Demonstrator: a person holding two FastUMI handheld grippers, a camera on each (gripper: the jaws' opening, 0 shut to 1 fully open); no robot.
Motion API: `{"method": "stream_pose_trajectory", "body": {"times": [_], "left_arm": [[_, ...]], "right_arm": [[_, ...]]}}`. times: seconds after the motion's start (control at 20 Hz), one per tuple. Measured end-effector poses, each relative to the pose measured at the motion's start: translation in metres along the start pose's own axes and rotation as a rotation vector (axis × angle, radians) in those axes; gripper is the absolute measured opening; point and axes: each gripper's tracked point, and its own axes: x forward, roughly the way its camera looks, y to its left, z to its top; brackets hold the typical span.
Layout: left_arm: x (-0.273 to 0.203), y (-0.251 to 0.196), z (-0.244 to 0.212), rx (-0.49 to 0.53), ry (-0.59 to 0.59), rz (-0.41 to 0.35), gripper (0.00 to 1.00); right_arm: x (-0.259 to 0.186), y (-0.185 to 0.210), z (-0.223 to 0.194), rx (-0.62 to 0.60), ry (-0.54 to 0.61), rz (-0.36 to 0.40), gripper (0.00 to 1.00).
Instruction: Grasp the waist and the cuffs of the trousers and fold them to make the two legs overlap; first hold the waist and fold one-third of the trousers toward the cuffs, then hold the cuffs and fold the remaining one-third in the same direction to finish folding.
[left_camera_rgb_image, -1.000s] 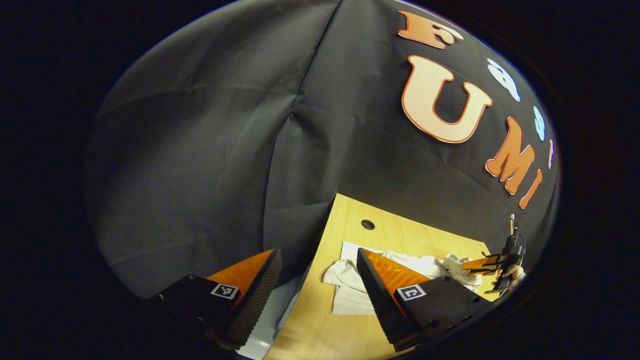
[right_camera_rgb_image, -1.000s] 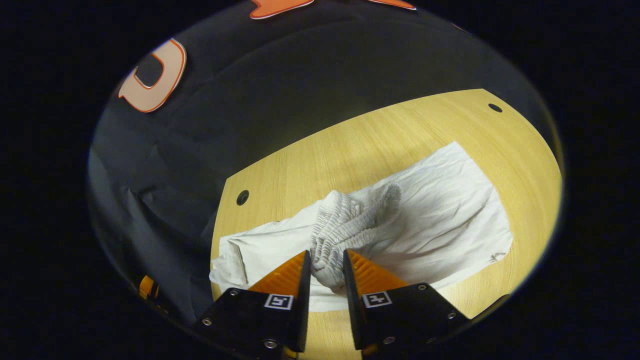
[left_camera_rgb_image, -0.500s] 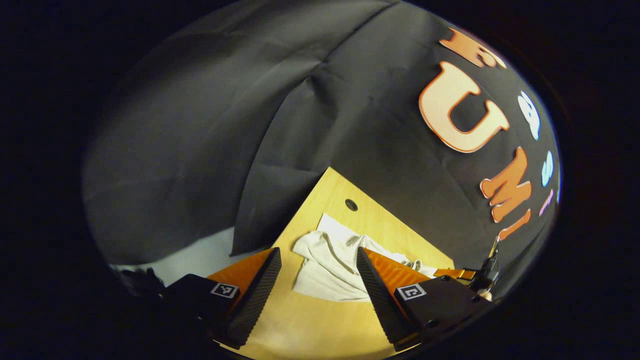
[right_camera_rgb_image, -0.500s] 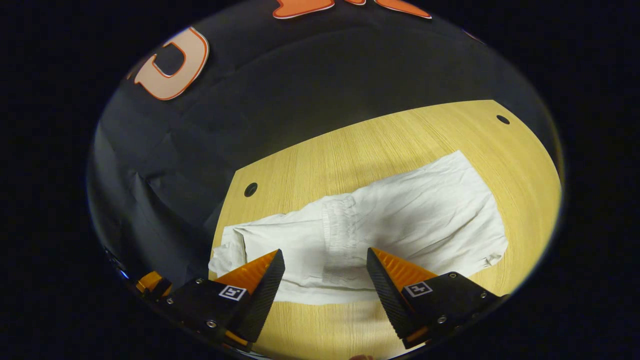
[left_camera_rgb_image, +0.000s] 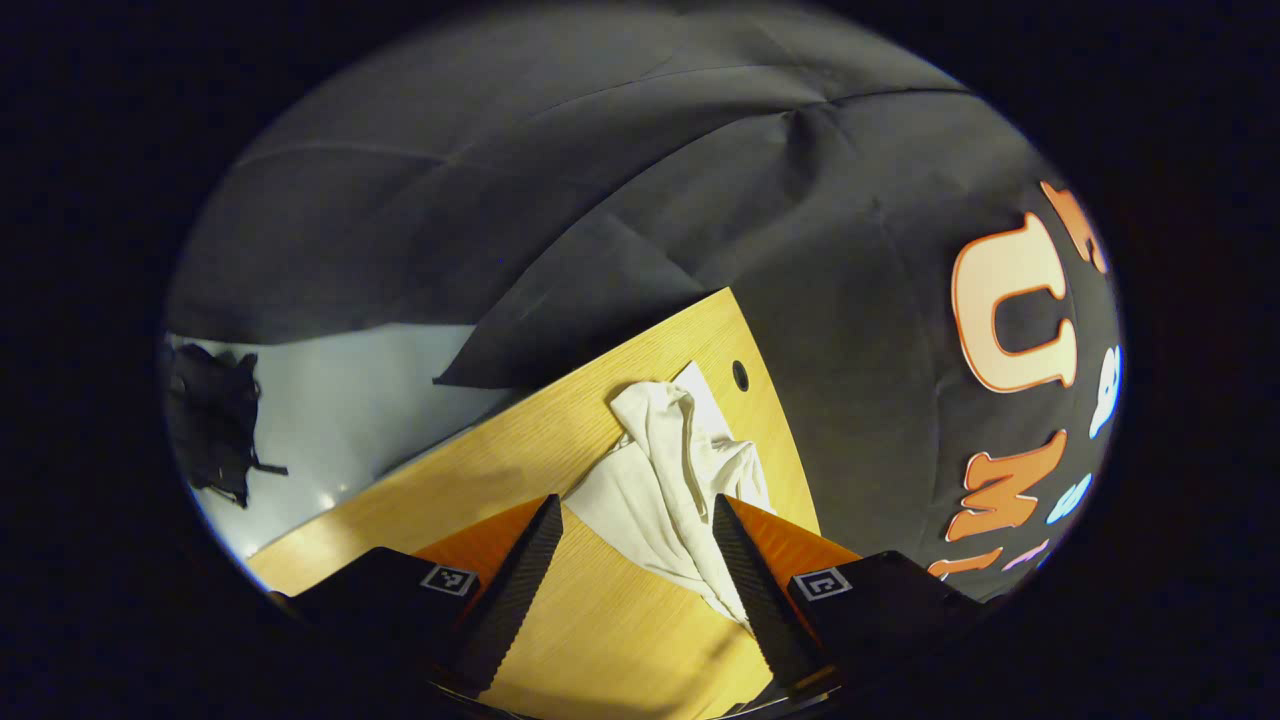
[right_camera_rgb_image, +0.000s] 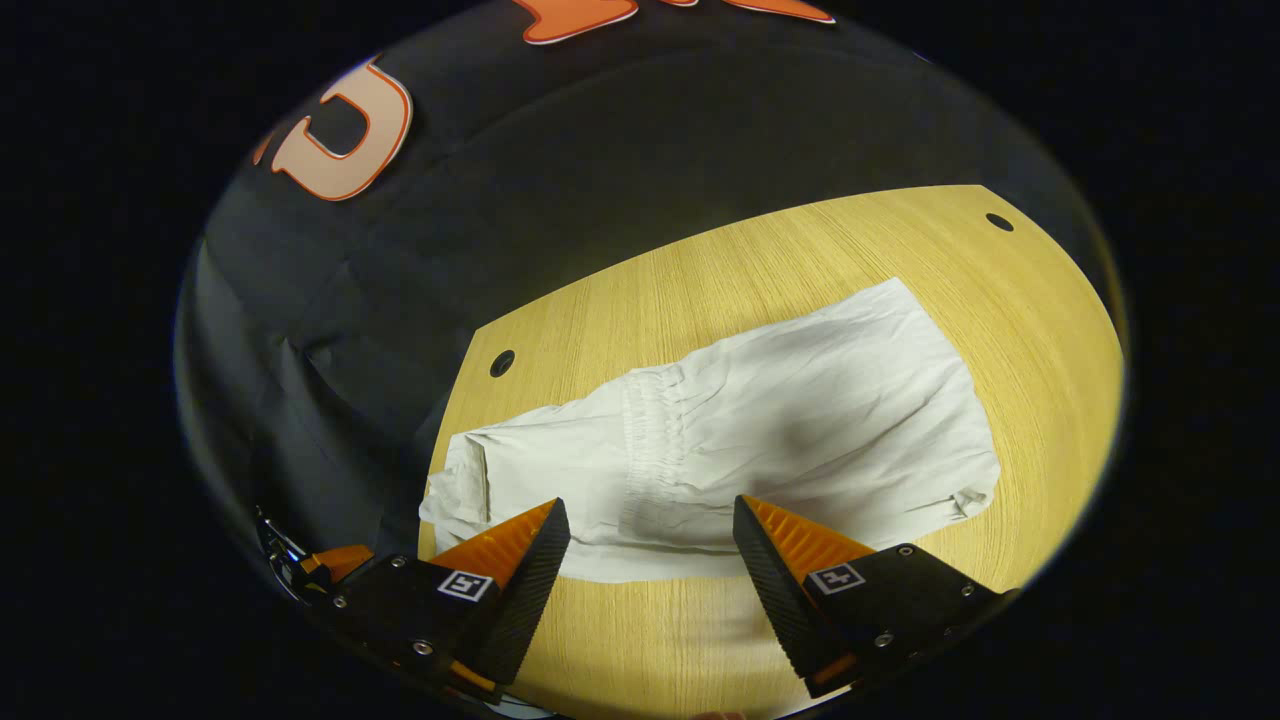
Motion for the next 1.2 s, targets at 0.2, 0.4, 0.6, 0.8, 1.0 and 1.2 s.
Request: {"method": "stream_pose_trajectory", "body": {"times": [0.2, 0.4, 0.6, 0.8, 1.0, 1.2], "left_arm": [[0.022, 0.004, -0.015, -0.047, 0.021, 0.021, 0.99], [0.042, 0.006, -0.016, -0.080, 0.022, 0.039, 0.99], [0.052, 0.010, -0.018, -0.104, 0.014, 0.061, 0.95], [0.060, 0.008, -0.013, -0.094, -0.002, 0.058, 0.95], [0.076, -0.007, -0.014, -0.082, 0.008, 0.038, 0.99], [0.103, -0.039, -0.008, -0.115, 0.014, -0.038, 0.98]], "right_arm": [[-0.006, -0.020, 0.003, -0.016, 0.006, -0.011, 0.99], [-0.012, -0.036, 0.010, -0.006, 0.004, -0.017, 0.98], [-0.015, -0.053, 0.015, 0.007, 0.007, -0.023, 0.98], [-0.017, -0.066, 0.017, 0.031, 0.016, -0.025, 0.99], [-0.018, -0.076, 0.018, 0.044, 0.022, -0.025, 0.98], [-0.020, -0.085, 0.019, 0.052, 0.023, -0.034, 0.98]]}}
